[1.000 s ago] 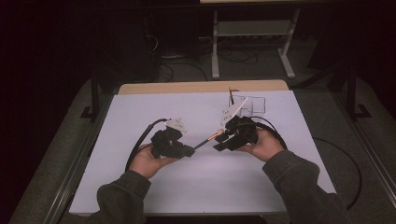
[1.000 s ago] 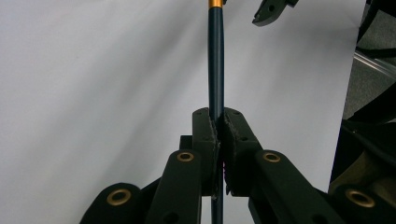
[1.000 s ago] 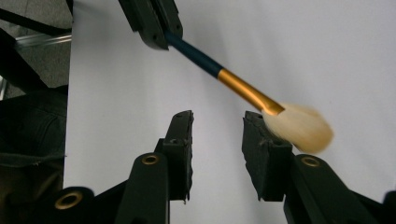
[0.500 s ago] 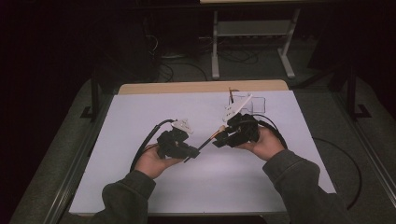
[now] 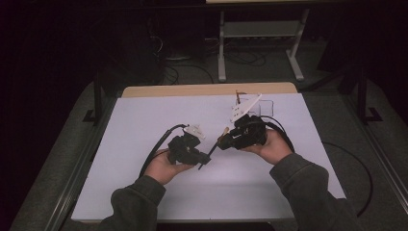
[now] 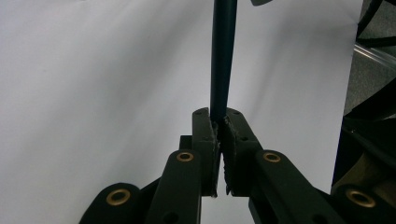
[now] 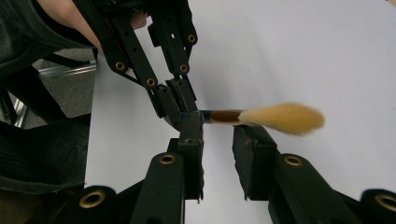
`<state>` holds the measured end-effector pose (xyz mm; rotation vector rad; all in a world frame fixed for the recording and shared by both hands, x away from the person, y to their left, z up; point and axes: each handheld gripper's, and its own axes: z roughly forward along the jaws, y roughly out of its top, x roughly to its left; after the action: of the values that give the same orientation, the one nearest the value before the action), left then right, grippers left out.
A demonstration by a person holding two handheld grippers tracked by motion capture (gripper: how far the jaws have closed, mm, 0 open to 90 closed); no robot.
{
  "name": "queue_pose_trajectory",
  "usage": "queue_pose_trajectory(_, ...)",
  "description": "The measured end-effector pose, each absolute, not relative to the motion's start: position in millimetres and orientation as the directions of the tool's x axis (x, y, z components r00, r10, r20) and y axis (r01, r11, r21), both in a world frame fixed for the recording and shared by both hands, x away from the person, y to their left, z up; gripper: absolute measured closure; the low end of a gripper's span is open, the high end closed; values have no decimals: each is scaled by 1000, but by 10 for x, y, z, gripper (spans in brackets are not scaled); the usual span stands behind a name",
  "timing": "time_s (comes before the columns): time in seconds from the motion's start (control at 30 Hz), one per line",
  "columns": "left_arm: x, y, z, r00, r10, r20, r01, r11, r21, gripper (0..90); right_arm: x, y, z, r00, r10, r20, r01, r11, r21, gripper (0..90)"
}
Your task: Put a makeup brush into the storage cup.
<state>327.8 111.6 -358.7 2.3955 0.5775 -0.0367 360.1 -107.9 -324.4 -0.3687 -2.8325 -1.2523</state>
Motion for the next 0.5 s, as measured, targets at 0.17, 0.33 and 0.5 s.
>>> queue_pose_trajectory(0.17,3273,1073,-3585,905,388,-175,409,-682,607,843,3605,-1069,-3237,-972,196,128,226,643,731,748)
queue_pose_trajectory(0.33,3269,1047,-3586,907,383,-173,404,-683,609,843,3608,-1071,-3235,-972,187,142,230,633,739,770)
queue_pose_trajectory(0.5,3261,1022,-3586,910,378,-168,398,-685,610,842,3597,-1065,-3225,-971,172,167,238,618,749,787)
